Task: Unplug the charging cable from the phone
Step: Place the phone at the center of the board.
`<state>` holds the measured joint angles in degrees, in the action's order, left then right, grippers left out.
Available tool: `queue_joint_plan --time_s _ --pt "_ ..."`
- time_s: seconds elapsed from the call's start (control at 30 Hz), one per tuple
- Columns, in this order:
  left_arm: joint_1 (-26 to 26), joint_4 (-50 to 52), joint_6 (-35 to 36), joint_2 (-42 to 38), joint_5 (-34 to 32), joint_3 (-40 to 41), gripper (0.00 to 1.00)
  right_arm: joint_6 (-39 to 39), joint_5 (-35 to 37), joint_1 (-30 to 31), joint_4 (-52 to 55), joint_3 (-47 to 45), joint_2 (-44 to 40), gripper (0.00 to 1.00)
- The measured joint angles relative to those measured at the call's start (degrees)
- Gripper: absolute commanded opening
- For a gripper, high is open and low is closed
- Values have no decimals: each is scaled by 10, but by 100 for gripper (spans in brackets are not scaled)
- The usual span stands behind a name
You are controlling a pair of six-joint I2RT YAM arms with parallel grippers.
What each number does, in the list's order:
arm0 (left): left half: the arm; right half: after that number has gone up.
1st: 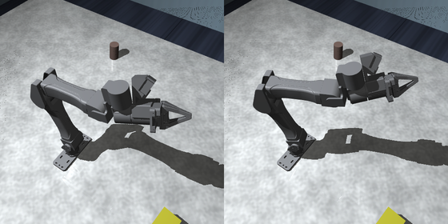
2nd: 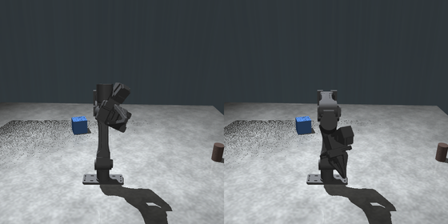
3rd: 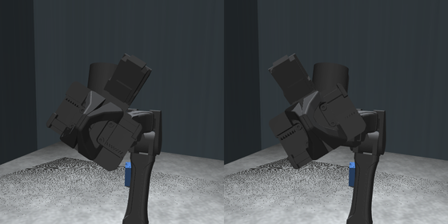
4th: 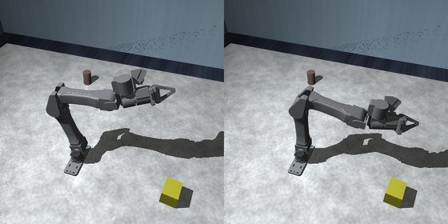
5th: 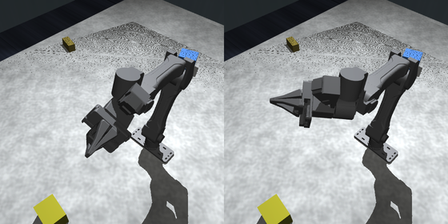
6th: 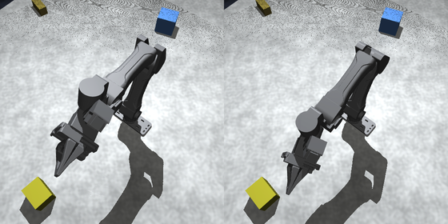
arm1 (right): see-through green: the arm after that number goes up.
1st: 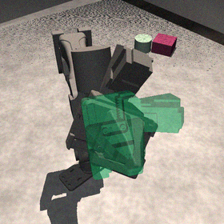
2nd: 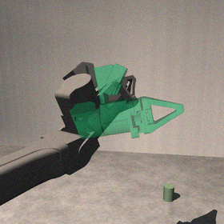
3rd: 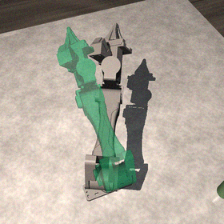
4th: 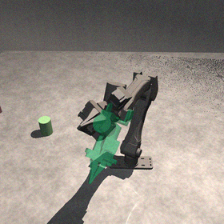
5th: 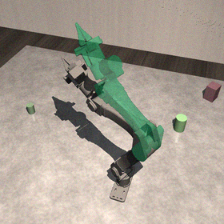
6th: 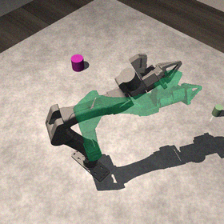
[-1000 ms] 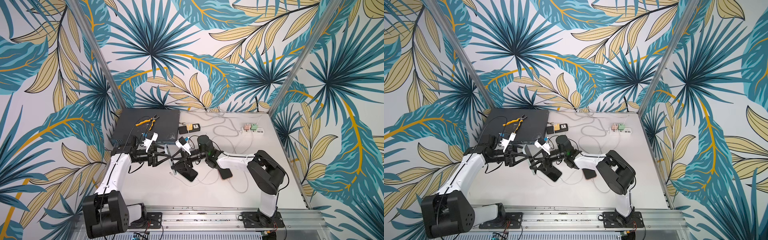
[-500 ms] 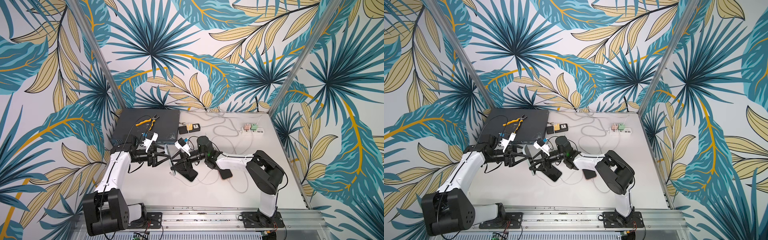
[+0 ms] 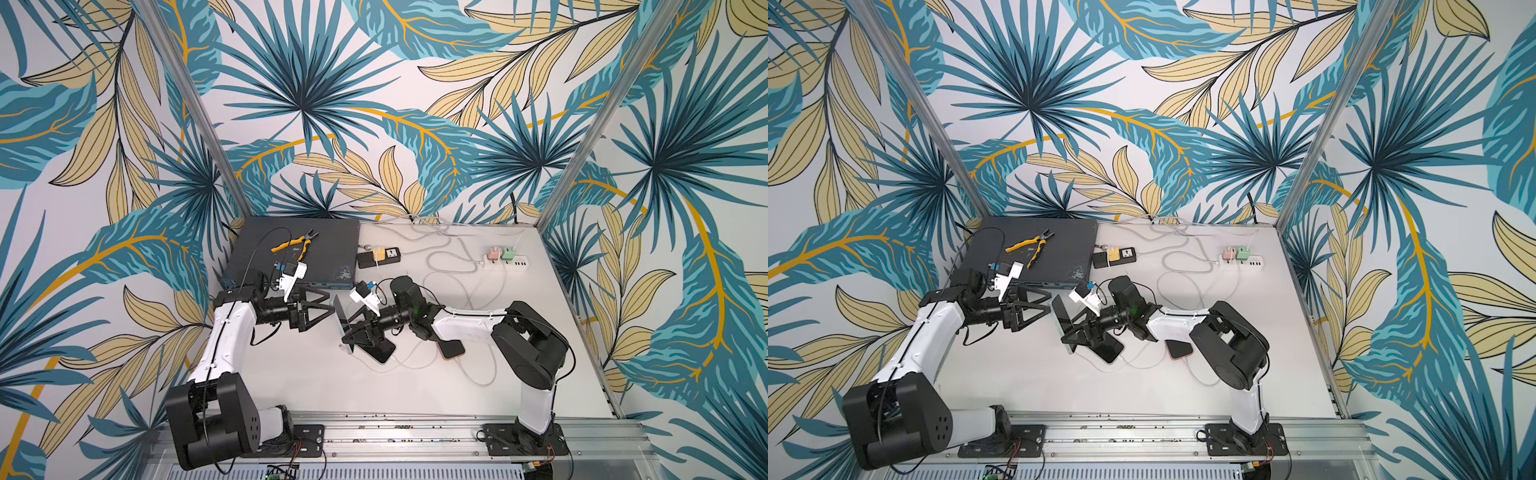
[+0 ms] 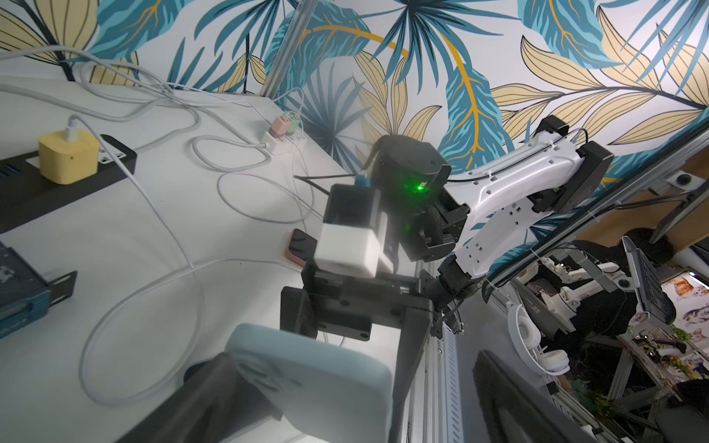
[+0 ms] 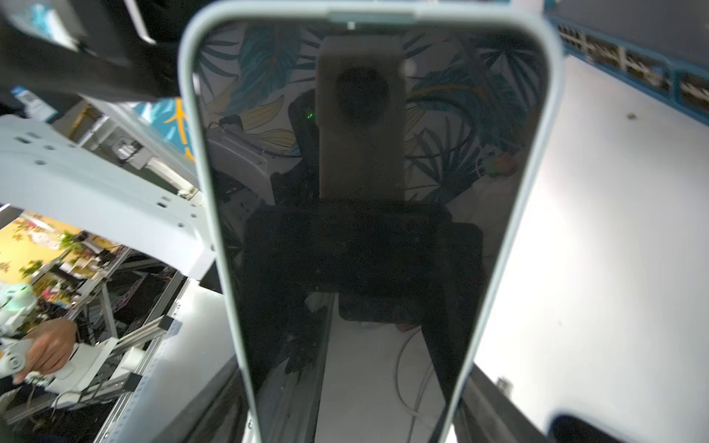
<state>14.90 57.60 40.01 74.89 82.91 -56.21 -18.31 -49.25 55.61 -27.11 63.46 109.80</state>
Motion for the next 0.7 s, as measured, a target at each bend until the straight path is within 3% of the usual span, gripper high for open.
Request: queue_joint_plan --time_s 0.1,0.3,0.47,0.7 --pt "2 -67 -76 -2 -23 3 100 21 50 6 84 17 0 41" --pt "3 -249 -255 -38 -133 50 100 62 156 46 238 82 1 41" --pt "9 -314 -325 -38 -219 50 100 98 252 87 353 165 18 43" --pt "17 -349 -368 -38 -307 50 100 149 359 136 497 278 93 46"
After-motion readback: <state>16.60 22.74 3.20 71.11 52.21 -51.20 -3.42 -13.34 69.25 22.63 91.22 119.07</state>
